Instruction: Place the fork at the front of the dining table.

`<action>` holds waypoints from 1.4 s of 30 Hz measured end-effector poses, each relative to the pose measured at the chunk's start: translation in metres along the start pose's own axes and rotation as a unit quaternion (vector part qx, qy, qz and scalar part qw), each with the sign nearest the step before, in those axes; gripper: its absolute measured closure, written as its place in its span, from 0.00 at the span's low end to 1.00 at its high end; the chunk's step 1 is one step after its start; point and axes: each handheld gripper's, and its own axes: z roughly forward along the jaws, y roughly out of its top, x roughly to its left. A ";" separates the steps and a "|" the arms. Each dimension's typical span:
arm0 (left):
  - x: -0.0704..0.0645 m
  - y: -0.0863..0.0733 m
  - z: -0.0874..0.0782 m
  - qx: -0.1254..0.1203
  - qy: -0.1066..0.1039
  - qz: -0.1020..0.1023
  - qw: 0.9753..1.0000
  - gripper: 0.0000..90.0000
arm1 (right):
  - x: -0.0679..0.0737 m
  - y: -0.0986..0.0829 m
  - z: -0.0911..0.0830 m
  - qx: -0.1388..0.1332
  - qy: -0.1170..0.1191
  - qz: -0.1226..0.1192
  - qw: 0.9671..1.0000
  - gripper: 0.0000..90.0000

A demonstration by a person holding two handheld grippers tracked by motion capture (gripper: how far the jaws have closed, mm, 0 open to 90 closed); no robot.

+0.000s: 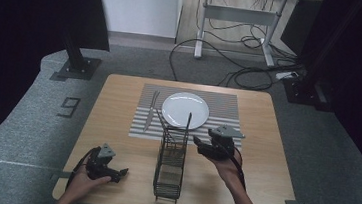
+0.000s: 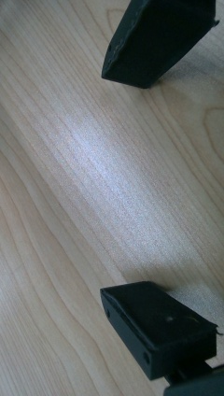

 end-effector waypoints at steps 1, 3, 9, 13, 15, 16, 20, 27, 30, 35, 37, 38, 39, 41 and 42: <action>0.000 0.000 0.000 0.000 0.000 0.000 1.000 0.00 | 0.000 0.001 0.001 -0.001 0.000 -0.001 1.000 0.39; 0.000 0.000 0.000 0.000 0.000 0.000 1.000 0.00 | 0.002 0.004 0.002 -0.004 0.002 0.000 1.000 0.40; 0.000 0.000 0.000 0.000 0.000 0.001 1.000 0.00 | 0.004 0.009 0.004 -0.008 0.005 -0.003 1.000 0.42; 0.000 0.000 0.000 0.000 0.000 0.001 1.000 0.00 | 0.006 0.011 0.009 -0.007 0.011 -0.005 1.000 0.45; 0.000 0.000 0.000 0.000 0.000 0.001 1.000 0.00 | 0.007 0.012 0.009 -0.006 0.013 -0.006 1.000 0.46; 0.000 0.000 0.000 0.000 0.000 0.001 1.000 0.00 | 0.007 0.012 0.010 -0.006 0.013 -0.006 1.000 0.47; 0.000 0.000 0.000 0.000 0.000 0.001 1.000 0.00 | 0.009 0.015 0.014 -0.008 0.019 -0.009 1.000 0.50; 0.000 0.000 0.000 0.000 0.000 0.001 1.000 0.00 | 0.012 0.019 0.021 -0.008 0.031 -0.009 0.999 0.57; 0.000 0.000 0.000 0.000 0.000 0.001 1.000 0.00 | 0.014 0.020 0.024 -0.010 0.035 -0.011 0.999 0.61; 0.000 0.000 0.000 0.000 0.000 0.001 1.000 0.00 | 0.016 0.020 0.030 -0.005 0.039 -0.011 0.999 0.64; 0.000 0.000 0.000 0.000 0.000 0.001 1.000 0.00 | 0.016 0.020 0.032 -0.004 0.039 -0.012 0.999 0.65; 0.000 0.000 0.000 0.000 0.000 0.001 1.000 0.00 | 0.016 0.019 0.033 -0.003 0.038 -0.011 0.999 0.66; 0.000 0.000 0.000 0.000 0.000 0.001 1.000 0.00 | 0.016 0.019 0.034 -0.003 0.038 -0.009 0.999 0.68; 0.000 0.000 0.000 0.000 0.000 0.001 1.000 0.00 | 0.016 0.018 0.035 -0.002 0.040 -0.007 0.999 0.71; 0.000 0.000 0.000 0.000 0.000 0.001 1.000 0.00 | 0.016 0.018 0.036 -0.002 0.040 -0.007 0.999 0.72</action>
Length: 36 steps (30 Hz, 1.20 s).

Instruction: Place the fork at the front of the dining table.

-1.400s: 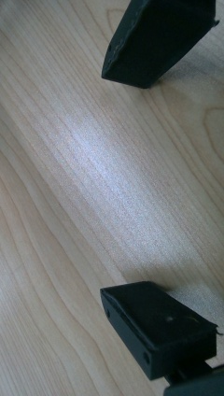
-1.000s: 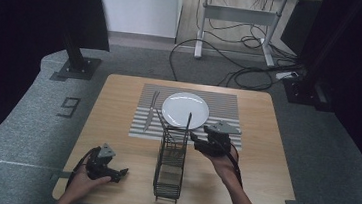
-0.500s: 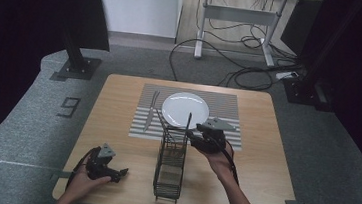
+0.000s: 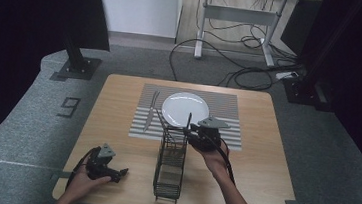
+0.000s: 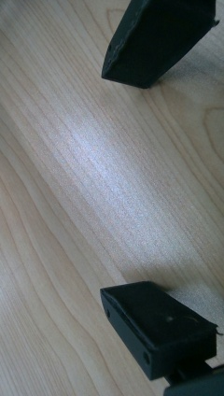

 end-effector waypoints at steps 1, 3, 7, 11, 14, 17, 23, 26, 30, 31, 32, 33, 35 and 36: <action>0.000 0.000 0.000 0.000 0.000 0.000 1.000 0.00 | 0.000 0.000 0.001 0.000 0.002 0.001 1.000 0.73; 0.000 0.000 0.000 0.000 0.000 0.000 1.000 0.00 | 0.000 0.000 0.001 -0.002 0.006 0.003 1.000 0.75; 0.000 0.000 0.000 0.000 0.000 0.000 1.000 0.00 | 0.003 0.000 0.001 -0.002 0.006 -0.003 1.000 0.80; 0.000 0.000 0.000 0.000 0.000 0.000 1.000 0.00 | 0.005 0.000 -0.001 -0.008 0.002 -0.008 1.000 0.87; 0.000 0.000 0.000 0.000 0.000 0.000 1.000 0.00 | 0.006 -0.001 -0.001 -0.011 0.000 -0.008 1.000 0.88; 0.000 0.000 0.000 0.000 0.000 0.000 1.000 0.00 | 0.006 -0.001 -0.002 -0.012 -0.001 -0.007 1.000 0.88; 0.000 0.000 0.000 0.000 0.000 0.000 1.000 0.00 | 0.009 -0.002 -0.005 -0.019 0.000 -0.005 1.000 0.89; 0.000 0.000 0.000 0.000 0.000 0.000 1.000 0.00 | 0.012 -0.003 -0.007 -0.022 0.001 -0.009 1.000 0.89; 0.000 0.000 0.000 0.000 0.000 0.000 1.000 0.00 | 0.012 -0.003 -0.008 -0.027 0.003 -0.007 1.000 0.90; 0.000 0.000 0.000 0.000 0.000 0.000 1.000 0.00 | 0.012 -0.003 -0.009 -0.029 0.003 -0.008 1.000 0.91; 0.000 0.000 0.000 0.000 0.000 0.000 1.000 0.00 | 0.012 -0.003 -0.009 -0.029 0.003 -0.008 1.000 0.91; 0.000 0.000 0.000 0.000 0.000 0.000 1.000 0.00 | 0.012 -0.002 -0.009 -0.032 0.005 -0.007 0.999 0.91; 0.000 0.000 0.000 0.000 0.000 0.000 1.000 0.00 | 0.013 -0.002 -0.010 -0.036 0.008 -0.006 0.999 0.92; 0.000 0.000 0.000 0.000 0.000 0.000 1.000 0.00 | 0.013 -0.001 -0.011 -0.038 0.009 -0.006 0.999 0.92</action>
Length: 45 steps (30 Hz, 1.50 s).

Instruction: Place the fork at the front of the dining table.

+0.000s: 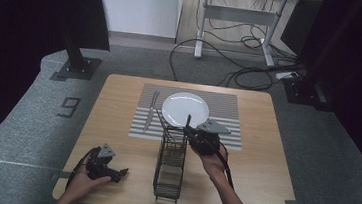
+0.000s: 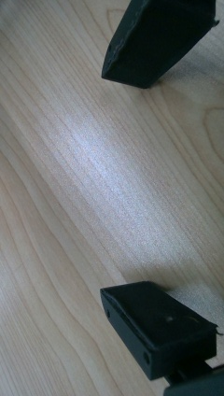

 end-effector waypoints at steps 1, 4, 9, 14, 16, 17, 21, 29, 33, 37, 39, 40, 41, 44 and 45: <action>0.000 0.000 0.000 0.000 0.000 0.000 1.000 0.00 | 0.000 0.000 0.000 -0.001 0.003 0.001 1.000 0.92; 0.000 0.000 0.000 0.000 0.000 0.000 1.000 0.00 | 0.001 0.001 -0.001 -0.003 0.009 0.002 1.000 0.93; 0.000 0.000 0.000 0.000 0.000 0.000 1.000 0.00 | 0.001 0.004 -0.006 -0.019 0.021 0.006 1.000 0.94; 0.000 0.000 0.000 0.000 0.000 0.000 1.000 0.00 | -0.001 0.012 -0.015 -0.041 0.018 0.007 0.999 0.96; 0.000 0.000 0.000 0.000 0.000 0.000 1.000 0.00 | -0.001 0.013 -0.016 -0.043 0.016 0.006 0.999 0.96; 0.000 0.000 0.000 0.000 0.000 0.000 1.000 0.00 | -0.001 0.014 -0.018 -0.046 0.015 0.004 0.999 0.96; 0.000 0.000 0.000 0.000 0.000 0.000 1.000 0.00 | 0.001 0.018 -0.021 -0.049 0.015 -0.005 0.999 0.96; 0.000 0.000 0.000 0.000 0.000 0.000 1.000 0.00 | 0.005 0.023 -0.027 -0.075 0.009 -0.017 0.997 0.96; 0.000 0.000 0.000 0.000 0.000 0.000 1.000 0.00 | 0.003 0.027 -0.034 -0.092 0.009 -0.010 0.996 0.96; 0.000 0.000 0.000 0.000 0.000 0.000 1.000 0.00 | 0.005 0.033 -0.043 -0.106 0.003 -0.017 0.994 0.96; 0.000 0.000 0.000 0.000 0.000 0.000 1.000 0.00 | 0.007 0.037 -0.050 -0.118 0.002 -0.020 0.993 0.96; 0.000 0.000 0.000 0.000 0.000 0.000 1.000 0.00 | 0.008 0.039 -0.053 -0.124 0.002 -0.021 0.992 0.96; 0.000 0.000 0.000 0.000 0.000 0.000 1.000 0.00 | 0.008 0.042 -0.057 -0.128 0.001 -0.022 0.991 0.96; 0.000 0.000 0.000 0.000 0.000 0.000 1.000 0.00 | 0.007 0.048 -0.066 -0.142 -0.003 -0.024 0.990 0.96; 0.000 0.000 0.000 0.000 0.000 -0.001 1.000 0.00 | 0.006 0.049 -0.069 -0.144 -0.005 -0.024 0.989 0.96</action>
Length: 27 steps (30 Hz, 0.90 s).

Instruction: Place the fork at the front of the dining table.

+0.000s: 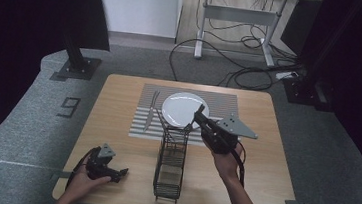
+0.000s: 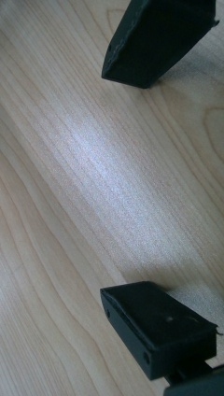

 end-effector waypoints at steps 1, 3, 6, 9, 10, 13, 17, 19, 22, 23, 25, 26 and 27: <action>0.000 0.000 0.000 0.000 0.000 0.000 1.000 0.00 | -0.002 0.002 -0.002 -0.003 -0.003 0.000 1.000 0.96; 0.000 0.000 0.000 0.000 0.000 0.000 1.000 0.00 | -0.008 0.003 -0.006 -0.005 -0.012 0.002 1.000 0.96; 0.000 0.000 0.000 -0.001 0.000 0.000 1.000 0.00 | -0.013 0.002 -0.008 -0.005 -0.020 0.006 1.000 0.96; 0.000 0.000 0.000 0.000 0.000 0.000 1.000 0.00 | -0.023 -0.003 -0.010 -0.002 -0.031 0.016 0.999 0.96; 0.000 0.000 0.000 -0.001 0.000 0.000 1.000 0.00 | -0.028 -0.006 -0.011 0.000 -0.037 0.020 0.999 0.96; 0.000 0.000 0.000 0.000 0.000 0.000 1.000 0.00 | -0.037 -0.012 -0.012 0.003 -0.049 0.028 0.998 0.96; 0.000 0.000 0.000 -0.001 0.000 0.000 1.000 0.00 | -0.050 -0.019 -0.014 0.006 -0.068 0.040 0.997 0.96; 0.000 0.000 0.000 -0.001 0.000 0.000 1.000 0.00 | -0.055 -0.023 -0.013 0.008 -0.074 0.048 0.996 0.96; 0.000 0.000 0.000 -0.001 0.000 0.000 1.000 0.00 | -0.061 -0.030 -0.011 0.013 -0.077 0.059 0.995 0.96; 0.000 0.000 0.000 -0.001 0.000 0.000 1.000 0.00 | -0.062 -0.032 -0.009 0.015 -0.078 0.062 0.995 0.96; 0.000 0.000 0.000 -0.001 0.000 0.000 1.000 0.00 | -0.064 -0.038 -0.006 0.022 -0.081 0.066 0.994 0.96; 0.000 0.000 0.000 -0.001 0.000 0.000 1.000 0.00 | -0.066 -0.041 -0.004 0.026 -0.082 0.067 0.994 0.96; 0.000 0.000 0.000 -0.001 0.000 0.000 1.000 0.00 | -0.067 -0.044 -0.002 0.030 -0.083 0.072 0.994 0.96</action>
